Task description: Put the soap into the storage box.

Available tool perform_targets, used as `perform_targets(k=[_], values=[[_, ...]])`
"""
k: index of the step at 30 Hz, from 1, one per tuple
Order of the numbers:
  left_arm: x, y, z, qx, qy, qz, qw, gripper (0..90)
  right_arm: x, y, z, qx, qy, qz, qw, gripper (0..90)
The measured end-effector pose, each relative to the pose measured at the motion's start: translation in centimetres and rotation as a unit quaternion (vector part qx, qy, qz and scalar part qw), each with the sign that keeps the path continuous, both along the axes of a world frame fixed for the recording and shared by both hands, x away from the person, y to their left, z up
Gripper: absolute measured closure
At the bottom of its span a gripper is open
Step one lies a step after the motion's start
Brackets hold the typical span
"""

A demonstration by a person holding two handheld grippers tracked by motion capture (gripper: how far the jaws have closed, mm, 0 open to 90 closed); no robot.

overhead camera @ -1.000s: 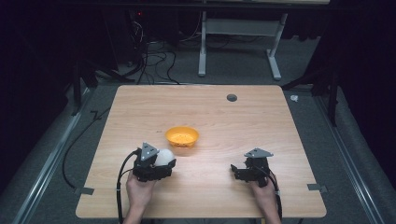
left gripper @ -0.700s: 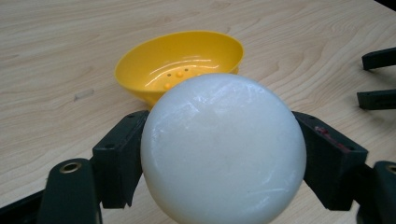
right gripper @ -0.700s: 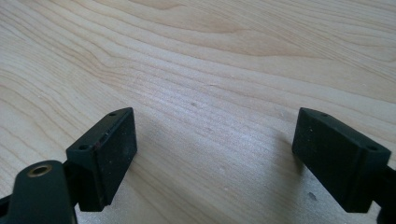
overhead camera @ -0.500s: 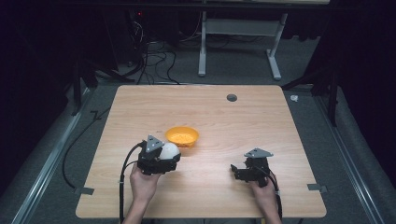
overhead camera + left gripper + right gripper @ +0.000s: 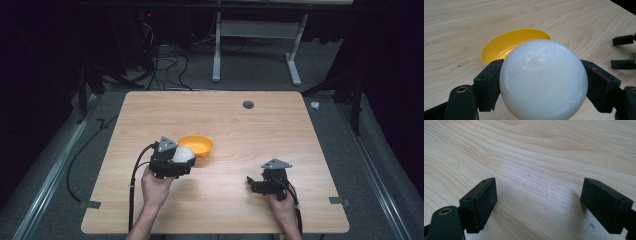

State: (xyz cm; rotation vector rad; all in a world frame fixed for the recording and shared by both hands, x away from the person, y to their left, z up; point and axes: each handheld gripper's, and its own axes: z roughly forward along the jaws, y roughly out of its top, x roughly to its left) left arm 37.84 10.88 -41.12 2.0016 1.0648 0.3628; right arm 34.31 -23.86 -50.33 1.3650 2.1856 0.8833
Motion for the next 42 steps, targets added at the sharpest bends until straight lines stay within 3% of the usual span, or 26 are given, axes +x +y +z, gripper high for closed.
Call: perform_targets(k=[3, 8, 11, 22, 29, 34, 42], values=[[0.6, -0.3, 0.0, 0.005, 0.002, 0.001, 1.0, 24.3, 0.0, 0.0, 0.0, 0.0, 0.0, 0.0, 1.0, 14.7], [1.3, -0.7, 0.1, -0.007, 0.005, -0.005, 0.9999, 24.3, 0.0, 0.0, 0.0, 0.0, 0.001, 0.0, 1.0, 14.6], [2.1, -1.2, 0.3, 0.006, 0.003, -0.007, 1.0, 24.3, 0.0, 0.1, 0.0, 0.0, 0.001, 0.0, 1.0, 14.6], [4.2, -2.4, 0.3, 0.008, 0.011, -0.012, 0.9998, 24.3, 0.0, 0.1, 0.0, 0.0, 0.002, -0.001, 1.0, 14.6], [5.3, -3.2, 0.0, 0.026, 0.01, 0.0, 0.9996, 24.2, 0.0, 0.1, 0.0, 0.0, 0.001, -0.002, 1.0, 14.6], [6.2, -3.4, -0.4, 0.019, 0.018, 0.004, 0.9996, 24.2, 0.0, 0.1, 0.0, 0.0, 0.002, -0.001, 1.0, 14.6], [7.4, -3.6, -1.7, 0.029, 0.032, 0.021, 0.9988, 24.2, 0.0, 0.1, 0.0, 0.0, 0.002, -0.002, 1.0, 14.6]])
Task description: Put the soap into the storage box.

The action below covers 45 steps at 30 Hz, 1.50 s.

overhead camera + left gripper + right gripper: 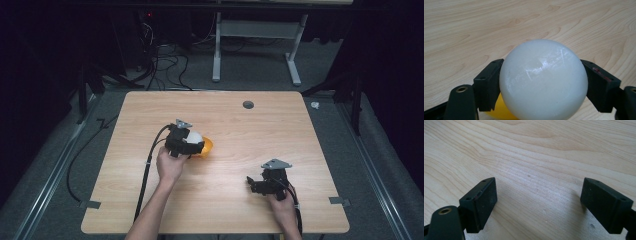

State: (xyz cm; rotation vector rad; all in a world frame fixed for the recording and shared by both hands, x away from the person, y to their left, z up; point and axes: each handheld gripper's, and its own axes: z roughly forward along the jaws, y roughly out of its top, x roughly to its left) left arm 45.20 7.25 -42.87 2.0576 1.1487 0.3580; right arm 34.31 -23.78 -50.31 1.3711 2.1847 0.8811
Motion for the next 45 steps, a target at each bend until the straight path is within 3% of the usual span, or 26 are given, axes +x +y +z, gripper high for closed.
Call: perform_targets(k=[6, 11, 14, 19, 38, 45], values=[[0.7, -0.4, -0.9, -0.002, 0.009, 0.005, 0.9999, 24.2, 0.0, 0.0, 0.0, 0.0, 0.0, 0.0, 1.0, 14.6], [0.9, -0.6, -1.4, 0.012, 0.011, 0.009, 0.9998, 24.2, 0.0, 0.0, 0.0, 0.0, -0.001, 0.0, 1.0, 14.6], [1.0, -0.7, -1.6, 0.021, 0.011, 0.01, 0.9997, 24.2, 0.0, 0.0, 0.0, -0.001, -0.001, 0.001, 1.0, 14.6], [1.0, -0.7, -1.6, 0.018, 0.006, 0.01, 0.9998, 24.2, 0.0, 0.0, 0.0, 0.0, -0.001, 0.0, 1.0, 14.6], [1.2, -1.3, -2.6, 0.047, 0.014, 0.011, 0.9987, 24.0, 0.0, -0.1, 0.0, 0.0, -0.002, 0.002, 1.0, 14.6], [0.9, -0.6, -1.3, 0.014, -0.011, 0.017, 0.9997, 24.9, 0.0, -0.1, 0.0, -0.001, -0.002, 0.002, 1.0, 14.6]])
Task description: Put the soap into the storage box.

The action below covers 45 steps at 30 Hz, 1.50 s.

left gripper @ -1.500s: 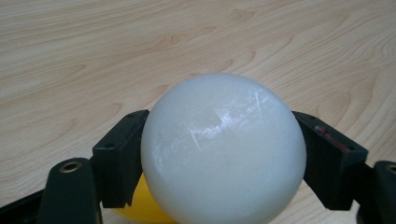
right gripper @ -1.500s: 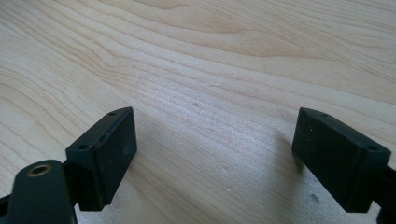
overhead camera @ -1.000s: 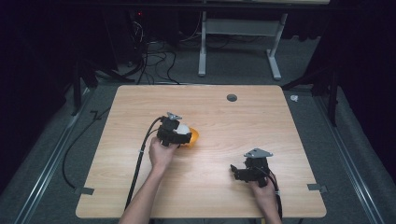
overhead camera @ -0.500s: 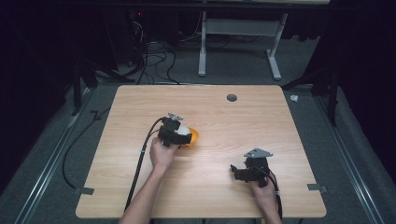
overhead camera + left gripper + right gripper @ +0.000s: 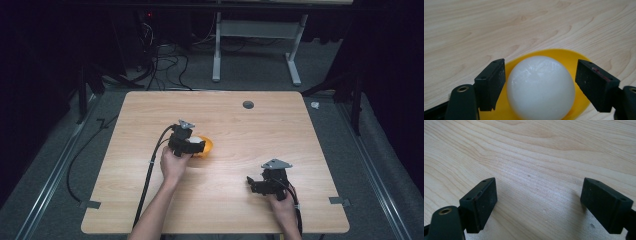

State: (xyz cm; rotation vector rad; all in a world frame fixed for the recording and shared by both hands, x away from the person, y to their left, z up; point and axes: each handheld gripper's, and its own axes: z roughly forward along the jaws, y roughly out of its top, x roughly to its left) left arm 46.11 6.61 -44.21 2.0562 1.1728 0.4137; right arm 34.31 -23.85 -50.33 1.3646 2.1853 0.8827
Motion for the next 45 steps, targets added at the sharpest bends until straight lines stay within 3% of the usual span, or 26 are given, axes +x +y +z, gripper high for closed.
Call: perform_targets(k=[16, 19, 24, 45], values=[[-1.1, 1.1, 1.6, -0.016, -0.016, -0.006, 0.9997, 22.6, 0.0, 0.0, 0.0, -0.001, 0.0, 0.0, 1.0, 14.6], [-1.5, 1.5, 1.9, -0.016, -0.027, -0.009, 0.9995, 22.6, 0.0, 0.0, 0.0, -0.001, 0.0, -0.001, 1.0, 14.6], [-2.1, 2.3, 2.1, -0.034, -0.025, -0.006, 0.9991, 22.8, 0.0, 0.0, 0.0, -0.001, 0.0, -0.001, 1.0, 14.6], [-4.6, 4.9, 2.6, -0.049, -0.031, -0.004, 0.9983, 22.4, 0.0, 0.0, 0.0, 0.0, 0.001, -0.002, 1.0, 14.5]])
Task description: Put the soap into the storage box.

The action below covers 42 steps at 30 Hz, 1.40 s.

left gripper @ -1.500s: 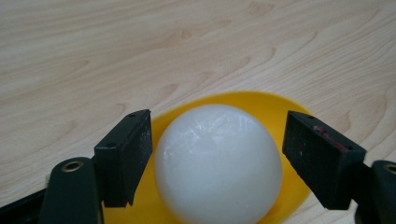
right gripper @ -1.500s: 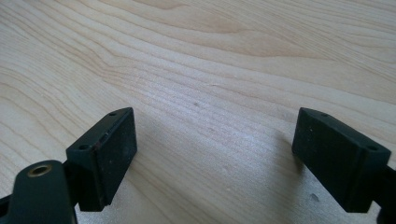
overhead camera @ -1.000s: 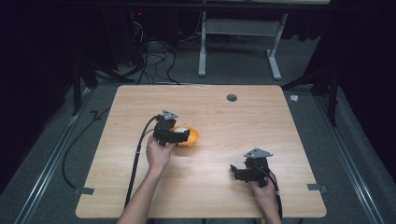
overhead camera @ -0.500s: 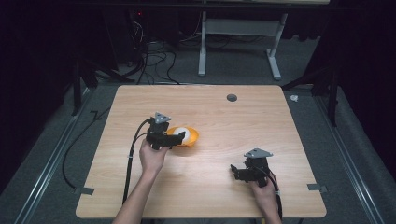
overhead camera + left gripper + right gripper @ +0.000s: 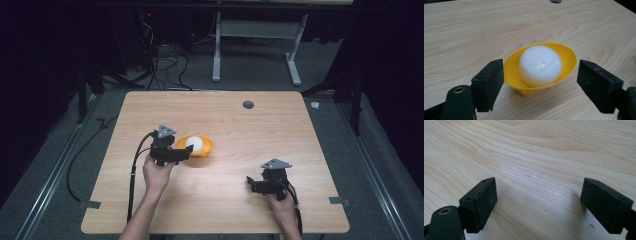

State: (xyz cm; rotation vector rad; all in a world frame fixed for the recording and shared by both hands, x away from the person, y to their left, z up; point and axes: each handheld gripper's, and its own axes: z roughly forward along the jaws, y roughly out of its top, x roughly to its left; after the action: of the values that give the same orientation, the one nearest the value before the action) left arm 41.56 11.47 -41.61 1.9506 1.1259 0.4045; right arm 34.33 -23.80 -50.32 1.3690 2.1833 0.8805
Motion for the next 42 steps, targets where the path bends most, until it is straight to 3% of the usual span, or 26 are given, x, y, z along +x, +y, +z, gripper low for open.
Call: perform_targets(k=[23, 42], values=[[-2.5, 2.3, 0.3, -0.013, -0.014, 0.015, 0.9997, 22.4, 0.0, 0.0, 0.0, -0.001, -0.001, 0.0, 1.0, 14.5], [-4.7, 3.8, -0.2, -0.016, -0.009, 0.023, 0.9996, 23.1, 0.1, 0.0, 0.0, -0.001, -0.001, 0.0, 1.0, 14.5]])
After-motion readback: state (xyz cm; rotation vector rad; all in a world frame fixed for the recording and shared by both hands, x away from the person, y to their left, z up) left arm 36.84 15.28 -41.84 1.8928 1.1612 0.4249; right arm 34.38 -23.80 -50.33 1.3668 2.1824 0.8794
